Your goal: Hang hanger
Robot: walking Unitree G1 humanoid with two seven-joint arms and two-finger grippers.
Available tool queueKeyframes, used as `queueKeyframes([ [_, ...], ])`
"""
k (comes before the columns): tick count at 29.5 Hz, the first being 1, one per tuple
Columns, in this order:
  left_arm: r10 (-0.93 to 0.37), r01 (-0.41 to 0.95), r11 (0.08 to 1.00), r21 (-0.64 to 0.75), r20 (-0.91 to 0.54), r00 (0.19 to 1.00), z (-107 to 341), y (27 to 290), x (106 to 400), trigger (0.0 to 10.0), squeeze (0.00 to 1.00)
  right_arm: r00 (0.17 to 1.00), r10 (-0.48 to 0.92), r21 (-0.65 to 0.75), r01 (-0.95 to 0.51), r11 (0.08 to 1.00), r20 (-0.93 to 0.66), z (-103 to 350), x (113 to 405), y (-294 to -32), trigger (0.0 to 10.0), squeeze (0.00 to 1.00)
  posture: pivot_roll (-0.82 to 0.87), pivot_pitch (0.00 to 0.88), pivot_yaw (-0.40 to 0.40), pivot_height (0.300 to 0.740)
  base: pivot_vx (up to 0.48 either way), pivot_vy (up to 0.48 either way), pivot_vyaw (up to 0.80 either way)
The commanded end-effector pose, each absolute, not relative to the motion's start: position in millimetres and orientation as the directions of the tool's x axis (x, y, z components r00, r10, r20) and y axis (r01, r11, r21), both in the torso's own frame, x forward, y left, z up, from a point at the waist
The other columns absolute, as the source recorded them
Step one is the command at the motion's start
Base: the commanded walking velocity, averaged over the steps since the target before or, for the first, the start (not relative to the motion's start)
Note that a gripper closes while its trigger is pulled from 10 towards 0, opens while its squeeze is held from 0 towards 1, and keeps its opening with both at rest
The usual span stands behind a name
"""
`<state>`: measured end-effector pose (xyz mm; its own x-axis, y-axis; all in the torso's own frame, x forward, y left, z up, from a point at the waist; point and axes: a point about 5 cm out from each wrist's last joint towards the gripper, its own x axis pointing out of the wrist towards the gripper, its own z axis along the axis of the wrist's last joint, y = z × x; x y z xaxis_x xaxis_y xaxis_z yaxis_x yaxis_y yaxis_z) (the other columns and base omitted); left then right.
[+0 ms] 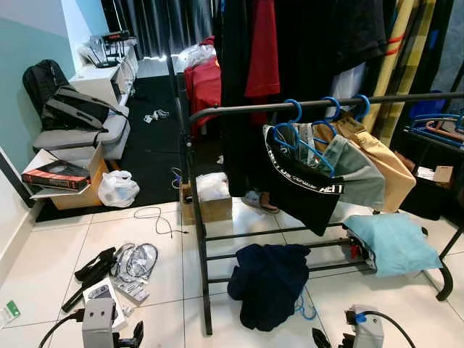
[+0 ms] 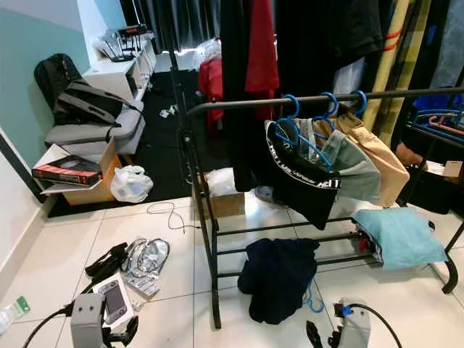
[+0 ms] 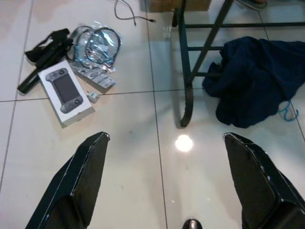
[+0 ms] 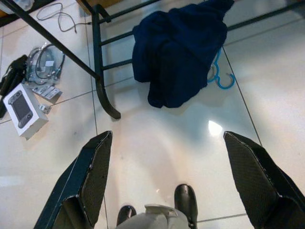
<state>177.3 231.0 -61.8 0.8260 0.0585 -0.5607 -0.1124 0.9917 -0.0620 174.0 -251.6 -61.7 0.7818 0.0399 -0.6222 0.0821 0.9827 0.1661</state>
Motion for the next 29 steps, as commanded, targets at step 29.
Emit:
queueKeyframes([
  [29,0.030,-0.077,0.994,-0.074,-0.505,0.863,-53,226,188,10.0,0.00,0.705,0.029,0.167,0.128,0.978,-0.708,-76,154,-248,10.0,0.00,-0.02,0.000,0.041,0.740,0.000,0.000,0.00],
])
